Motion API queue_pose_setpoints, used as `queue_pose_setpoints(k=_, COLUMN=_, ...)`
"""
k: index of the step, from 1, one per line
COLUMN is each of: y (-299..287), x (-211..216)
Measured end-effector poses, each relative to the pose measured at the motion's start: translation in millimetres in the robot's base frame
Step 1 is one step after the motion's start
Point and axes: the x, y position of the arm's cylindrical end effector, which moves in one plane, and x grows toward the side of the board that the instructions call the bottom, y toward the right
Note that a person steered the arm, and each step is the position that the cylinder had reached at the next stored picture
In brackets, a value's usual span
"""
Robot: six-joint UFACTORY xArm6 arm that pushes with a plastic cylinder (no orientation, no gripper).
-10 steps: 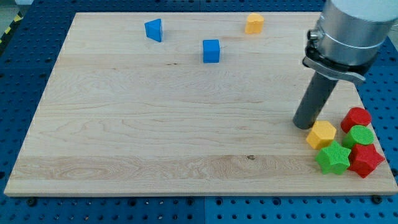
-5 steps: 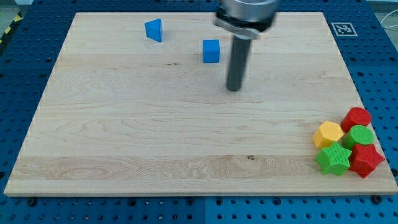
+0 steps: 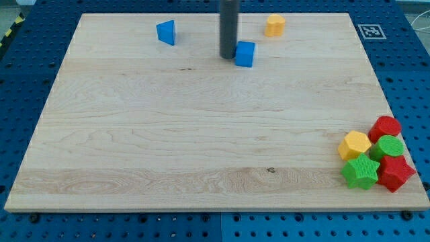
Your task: Move blue cube right and slightly down
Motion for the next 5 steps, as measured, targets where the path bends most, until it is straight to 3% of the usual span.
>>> queue_pose_setpoints(k=1, y=33, x=-17)
queue_pose_setpoints(k=2, y=65, x=-6)
queue_pose_setpoints(k=5, y=101, x=69)
